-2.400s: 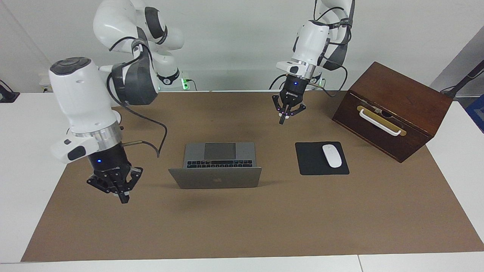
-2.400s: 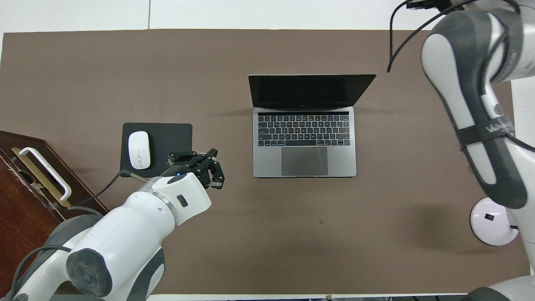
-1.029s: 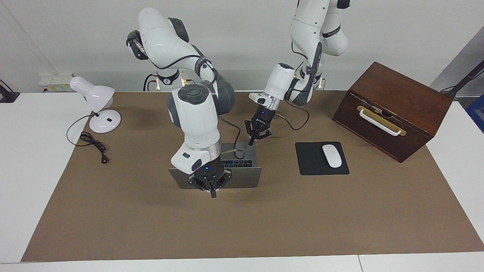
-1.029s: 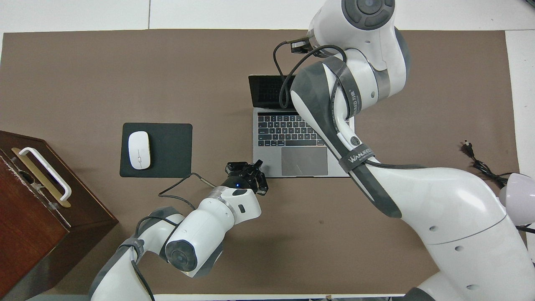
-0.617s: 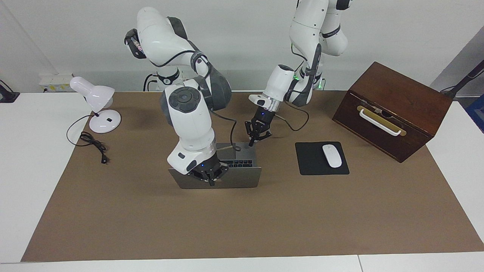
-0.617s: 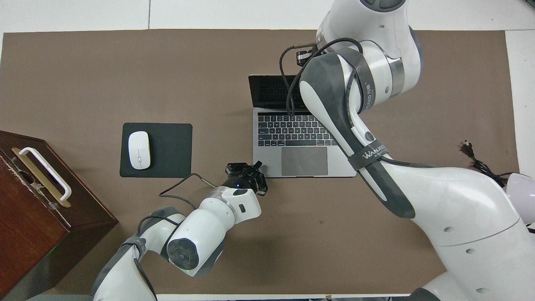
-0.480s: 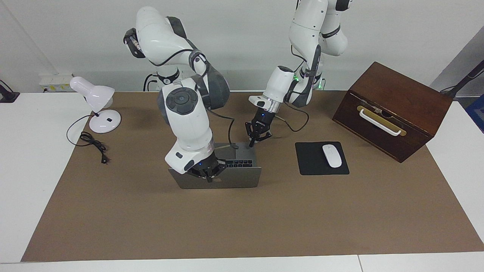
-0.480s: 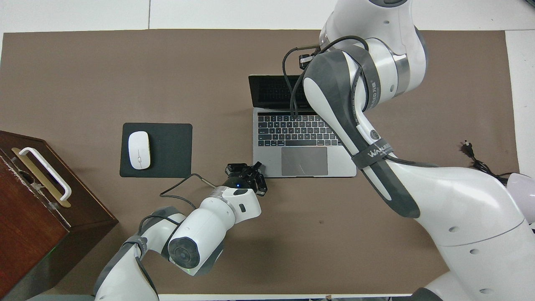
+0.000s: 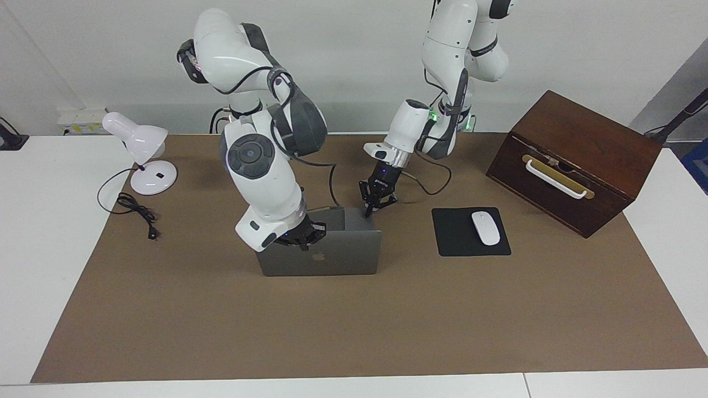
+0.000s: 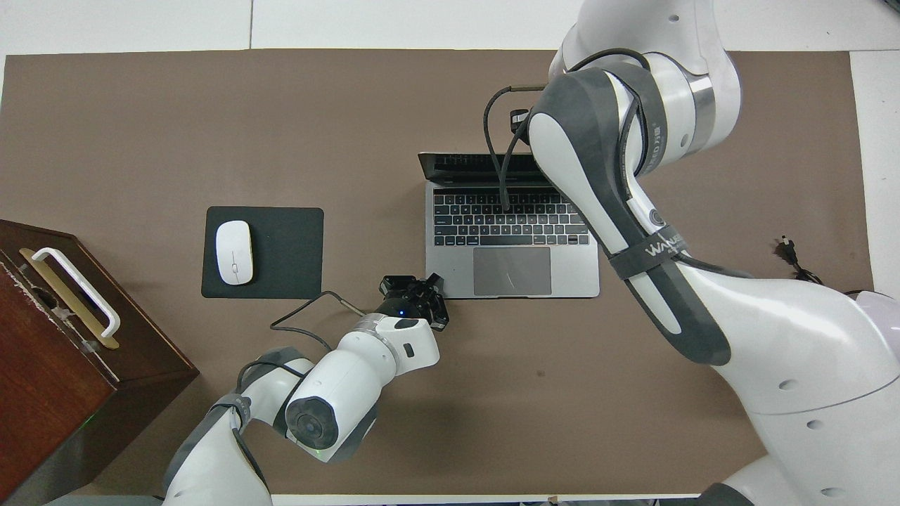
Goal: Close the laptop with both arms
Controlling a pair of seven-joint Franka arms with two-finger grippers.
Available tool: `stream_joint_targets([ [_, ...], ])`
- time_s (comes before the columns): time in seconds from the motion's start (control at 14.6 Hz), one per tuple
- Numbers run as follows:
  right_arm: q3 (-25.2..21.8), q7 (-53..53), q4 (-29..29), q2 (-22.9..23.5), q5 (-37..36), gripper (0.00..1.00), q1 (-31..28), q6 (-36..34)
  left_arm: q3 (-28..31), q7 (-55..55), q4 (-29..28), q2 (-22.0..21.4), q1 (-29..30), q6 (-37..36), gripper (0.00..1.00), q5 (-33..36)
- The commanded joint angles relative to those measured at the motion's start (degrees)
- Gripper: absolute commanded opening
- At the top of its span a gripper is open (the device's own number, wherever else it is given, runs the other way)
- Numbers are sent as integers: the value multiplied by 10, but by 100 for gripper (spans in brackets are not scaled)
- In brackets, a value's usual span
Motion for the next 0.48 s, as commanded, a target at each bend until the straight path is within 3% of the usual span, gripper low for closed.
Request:
stream_joint_targets([
  [0.0,3,22,-57,-32,47,0,-12,-11,11,21,5,14,-12,12,0,-2],
  [0.41,3,32,-208,-102,89,0,-18,41,11,38,5,26,-12,13,0,-2],
])
